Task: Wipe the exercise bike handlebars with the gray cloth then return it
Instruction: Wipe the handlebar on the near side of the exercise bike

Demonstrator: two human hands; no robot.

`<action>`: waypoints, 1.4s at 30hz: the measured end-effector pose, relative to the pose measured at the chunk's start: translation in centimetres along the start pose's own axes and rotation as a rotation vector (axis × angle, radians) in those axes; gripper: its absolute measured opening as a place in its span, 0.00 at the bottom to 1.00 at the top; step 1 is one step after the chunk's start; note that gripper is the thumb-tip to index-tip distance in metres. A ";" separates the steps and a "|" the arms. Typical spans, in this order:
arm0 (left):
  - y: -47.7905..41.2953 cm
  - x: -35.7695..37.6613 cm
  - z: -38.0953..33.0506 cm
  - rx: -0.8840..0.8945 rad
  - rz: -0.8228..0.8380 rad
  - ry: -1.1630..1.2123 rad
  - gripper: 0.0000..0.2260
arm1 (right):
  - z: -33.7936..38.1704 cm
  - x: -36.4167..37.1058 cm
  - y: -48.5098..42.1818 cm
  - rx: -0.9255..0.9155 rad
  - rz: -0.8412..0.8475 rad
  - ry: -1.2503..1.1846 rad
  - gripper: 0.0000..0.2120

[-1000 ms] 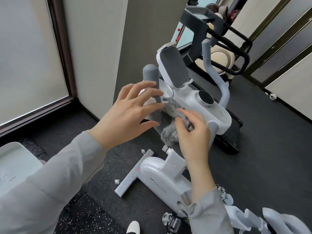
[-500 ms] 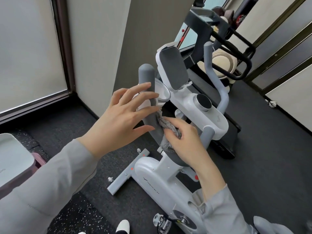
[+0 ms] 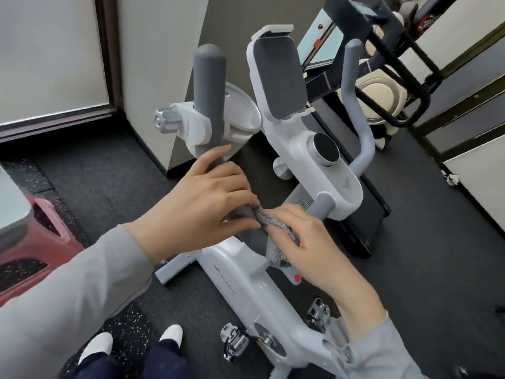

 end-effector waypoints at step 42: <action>0.7 0.8 -2.0 -0.186 -0.110 -0.084 0.11 | -8.5 -3.1 0.2 -0.325 -0.360 0.222 0.15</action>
Point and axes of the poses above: each hand's wrist, its own y-axis away from the middle knuckle, its own x-axis out of the palm, z = x × y, the point moved 2 cm from there along -y, towards the middle knuckle, and after that the axes turned 15 degrees about -z, right-handed, at the moved point
